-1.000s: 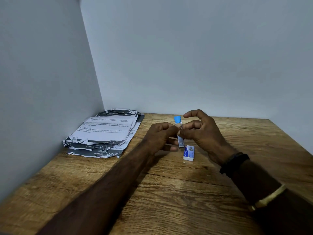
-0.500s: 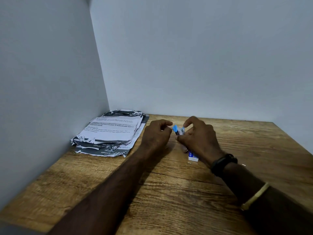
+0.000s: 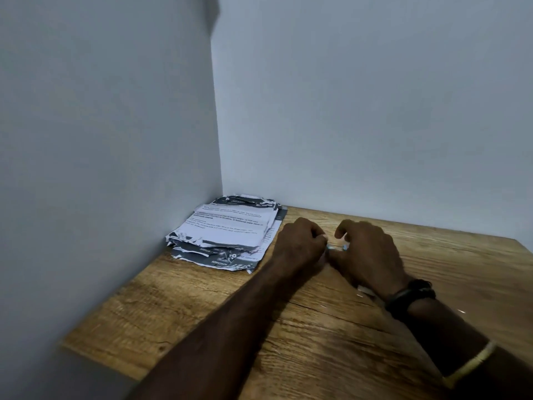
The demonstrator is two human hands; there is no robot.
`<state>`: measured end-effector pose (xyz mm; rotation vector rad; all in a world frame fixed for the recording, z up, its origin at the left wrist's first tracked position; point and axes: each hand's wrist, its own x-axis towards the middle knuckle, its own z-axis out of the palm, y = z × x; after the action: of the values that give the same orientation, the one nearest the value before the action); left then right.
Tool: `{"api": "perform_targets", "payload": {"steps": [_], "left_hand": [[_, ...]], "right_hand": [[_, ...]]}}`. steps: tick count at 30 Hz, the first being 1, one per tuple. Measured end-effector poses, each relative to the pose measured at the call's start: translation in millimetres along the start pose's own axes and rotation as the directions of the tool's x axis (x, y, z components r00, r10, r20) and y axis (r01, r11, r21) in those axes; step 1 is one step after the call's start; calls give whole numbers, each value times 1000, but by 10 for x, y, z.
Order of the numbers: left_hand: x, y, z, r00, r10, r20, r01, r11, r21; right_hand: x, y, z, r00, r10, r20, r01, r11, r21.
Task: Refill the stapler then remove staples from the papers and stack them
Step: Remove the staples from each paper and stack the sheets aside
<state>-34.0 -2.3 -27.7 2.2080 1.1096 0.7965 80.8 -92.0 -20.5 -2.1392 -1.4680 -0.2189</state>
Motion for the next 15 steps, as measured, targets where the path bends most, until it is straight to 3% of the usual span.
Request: {"api": "perform_targets", "payload": {"steps": [3, 9, 15], "left_hand": [[82, -64, -187, 990, -43, -135, 41, 999, -12], [224, -345, -607, 919, -136, -370, 118, 990, -71], [372, -681, -860, 874, -233, -426, 217, 972, -87]], "right_hand": [[138, -270, -30, 998, 13, -66, 2, 975, 224], [511, -889, 247, 995, 85, 56, -102, 832, 546], [809, -1232, 664, 988, 119, 102, -156, 802, 577]]}}
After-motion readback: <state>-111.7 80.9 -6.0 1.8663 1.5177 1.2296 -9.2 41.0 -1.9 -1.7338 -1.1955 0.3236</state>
